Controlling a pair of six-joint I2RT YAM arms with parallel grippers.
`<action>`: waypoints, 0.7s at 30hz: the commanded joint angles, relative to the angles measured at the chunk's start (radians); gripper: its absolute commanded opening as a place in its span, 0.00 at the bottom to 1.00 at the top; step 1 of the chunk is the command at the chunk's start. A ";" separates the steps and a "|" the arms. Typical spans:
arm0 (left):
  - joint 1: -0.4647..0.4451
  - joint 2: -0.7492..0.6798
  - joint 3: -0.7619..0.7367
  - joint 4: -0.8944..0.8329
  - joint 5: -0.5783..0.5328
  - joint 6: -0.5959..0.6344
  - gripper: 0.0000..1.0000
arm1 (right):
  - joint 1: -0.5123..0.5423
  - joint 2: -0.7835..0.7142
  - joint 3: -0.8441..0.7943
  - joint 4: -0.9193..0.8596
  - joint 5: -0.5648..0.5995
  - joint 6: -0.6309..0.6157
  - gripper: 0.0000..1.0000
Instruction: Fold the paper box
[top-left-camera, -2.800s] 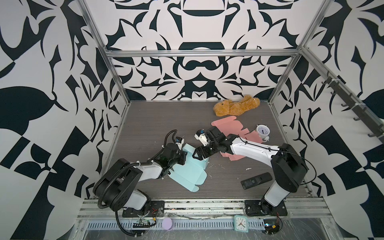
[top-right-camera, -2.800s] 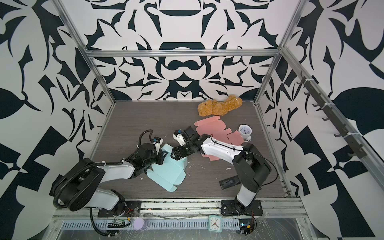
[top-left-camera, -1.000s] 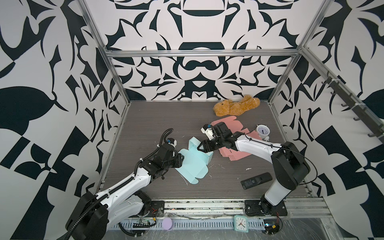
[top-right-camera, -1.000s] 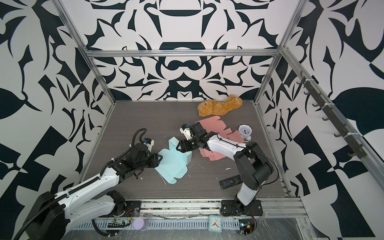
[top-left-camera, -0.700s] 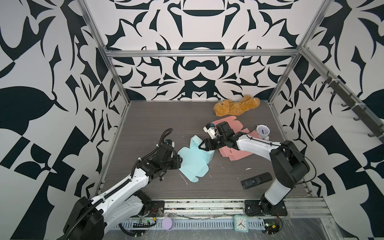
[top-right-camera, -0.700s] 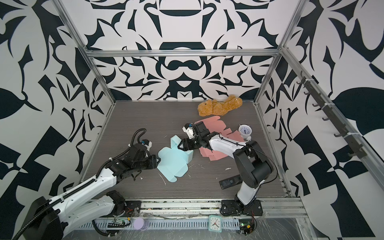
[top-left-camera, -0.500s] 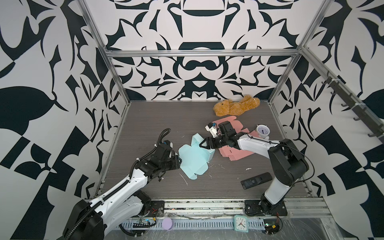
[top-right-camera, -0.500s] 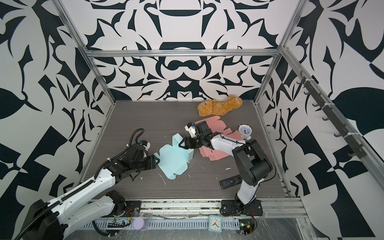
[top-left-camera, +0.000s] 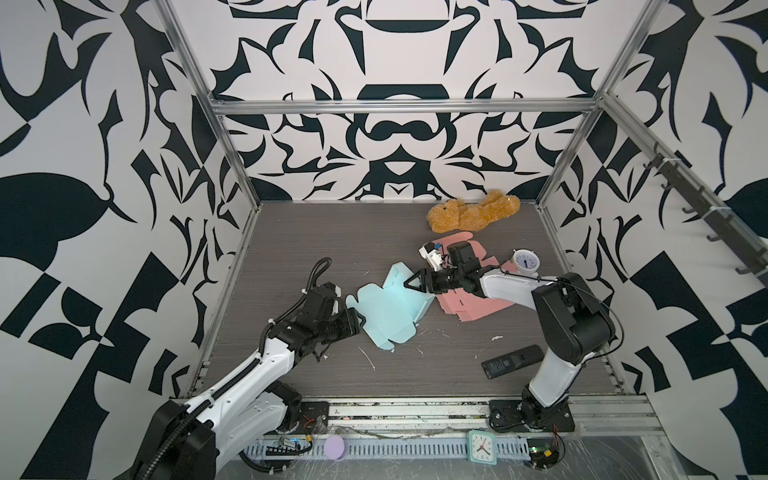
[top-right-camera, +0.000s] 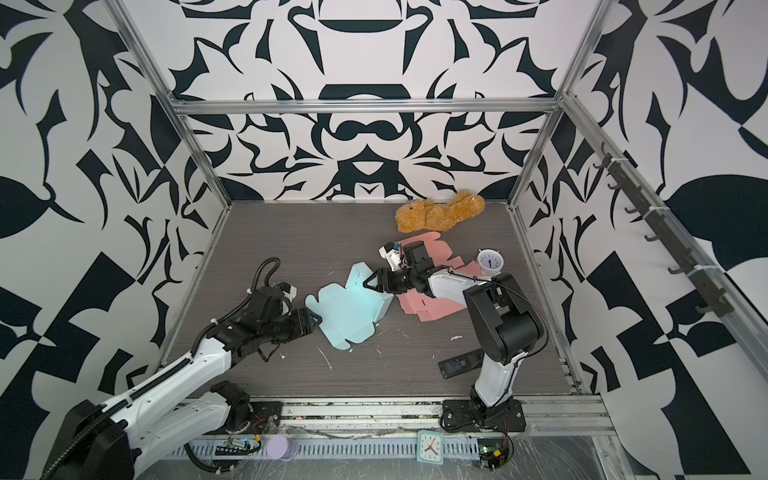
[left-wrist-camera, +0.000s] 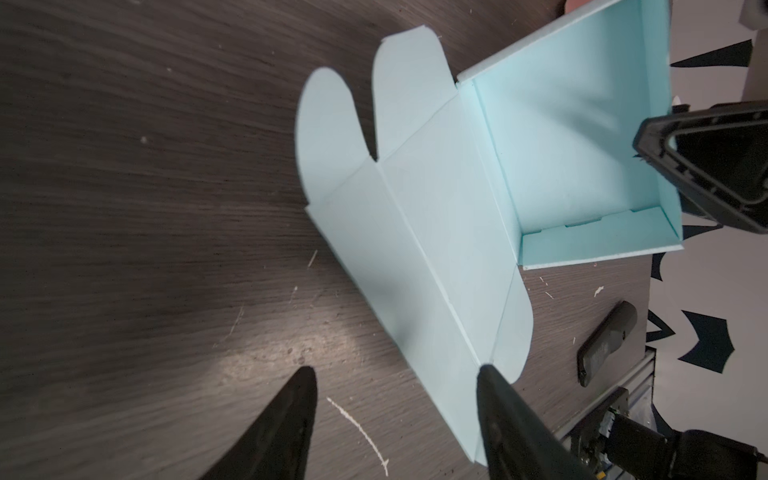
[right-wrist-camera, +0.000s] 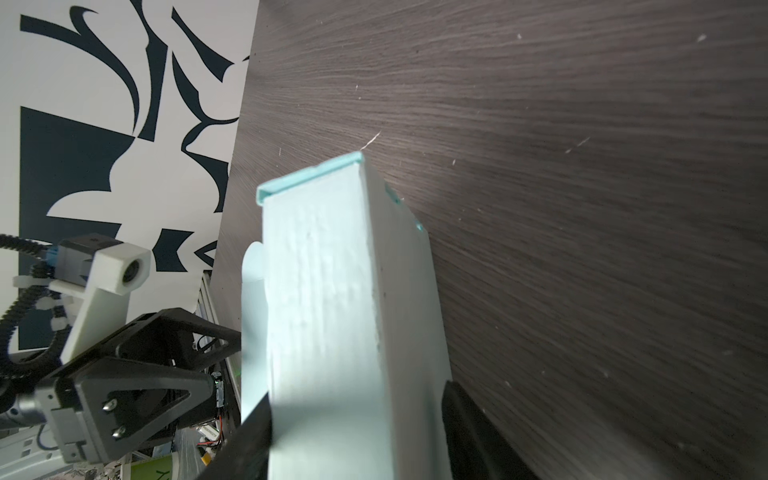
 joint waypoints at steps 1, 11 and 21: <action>0.005 0.028 -0.031 0.100 0.033 -0.069 0.65 | -0.009 -0.005 -0.015 0.017 -0.004 0.008 0.61; 0.007 0.159 -0.057 0.322 0.073 -0.197 0.57 | -0.021 -0.001 -0.028 0.035 -0.021 0.011 0.61; 0.006 0.235 -0.062 0.423 0.092 -0.274 0.32 | -0.027 -0.013 -0.048 0.053 -0.026 0.016 0.61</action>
